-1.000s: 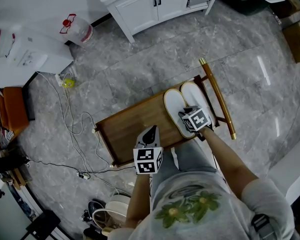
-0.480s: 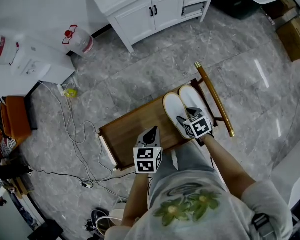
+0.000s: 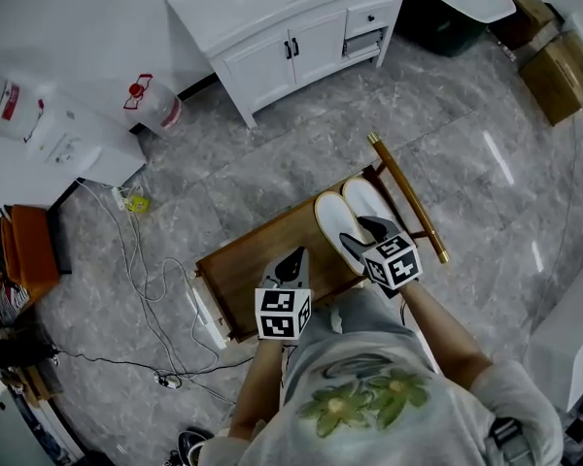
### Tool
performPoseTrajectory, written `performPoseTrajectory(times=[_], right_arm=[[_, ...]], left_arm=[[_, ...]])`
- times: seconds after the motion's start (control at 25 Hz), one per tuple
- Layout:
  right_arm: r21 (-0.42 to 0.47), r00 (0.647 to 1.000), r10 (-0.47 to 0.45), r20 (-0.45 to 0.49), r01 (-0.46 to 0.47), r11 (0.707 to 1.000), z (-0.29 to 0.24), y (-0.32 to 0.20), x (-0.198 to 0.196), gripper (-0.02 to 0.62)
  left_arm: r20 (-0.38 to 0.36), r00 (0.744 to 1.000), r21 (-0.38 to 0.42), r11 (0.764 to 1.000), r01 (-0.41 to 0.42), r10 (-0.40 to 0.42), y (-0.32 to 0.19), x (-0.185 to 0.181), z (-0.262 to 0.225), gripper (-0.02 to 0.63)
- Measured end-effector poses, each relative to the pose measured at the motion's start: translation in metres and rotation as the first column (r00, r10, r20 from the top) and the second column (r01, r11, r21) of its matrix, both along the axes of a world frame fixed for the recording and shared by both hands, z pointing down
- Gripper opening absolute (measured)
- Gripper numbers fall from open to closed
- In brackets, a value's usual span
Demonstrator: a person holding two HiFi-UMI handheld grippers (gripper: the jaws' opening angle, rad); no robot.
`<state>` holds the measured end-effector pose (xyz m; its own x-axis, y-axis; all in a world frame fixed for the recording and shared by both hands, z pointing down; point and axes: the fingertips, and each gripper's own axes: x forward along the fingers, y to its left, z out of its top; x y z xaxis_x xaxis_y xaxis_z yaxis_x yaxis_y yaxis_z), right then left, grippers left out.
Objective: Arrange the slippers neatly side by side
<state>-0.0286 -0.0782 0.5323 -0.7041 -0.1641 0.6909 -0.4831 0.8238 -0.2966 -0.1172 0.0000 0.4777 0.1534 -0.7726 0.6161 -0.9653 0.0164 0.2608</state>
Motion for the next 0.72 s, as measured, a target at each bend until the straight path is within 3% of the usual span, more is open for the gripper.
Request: performPoseTrajectory(times=[0.2, 0.44, 0.72], right_arm=[[0.110, 0.997, 0.024, 0.077, -0.033, 0.993, -0.044, 0.003, -0.002, 0.195], [0.149, 0.988, 0.066, 0.142, -0.088, 0.985, -0.075, 0.017, 0.004, 0.148], [0.194, 0.971, 0.147, 0.189, -0.184, 0.964, -0.093, 0.027, 0.019, 0.009]], left_arm=[[0.008, 0.999, 0.055, 0.997, -0.048, 0.048, -0.003, 0.004, -0.021, 0.015], [0.006, 0.996, 0.099, 0.991, -0.091, 0.090, 0.000, 0.014, -0.037, 0.015], [-0.002, 0.993, 0.145, 0.983, -0.116, 0.117, 0.007, 0.025, -0.051, 0.015]])
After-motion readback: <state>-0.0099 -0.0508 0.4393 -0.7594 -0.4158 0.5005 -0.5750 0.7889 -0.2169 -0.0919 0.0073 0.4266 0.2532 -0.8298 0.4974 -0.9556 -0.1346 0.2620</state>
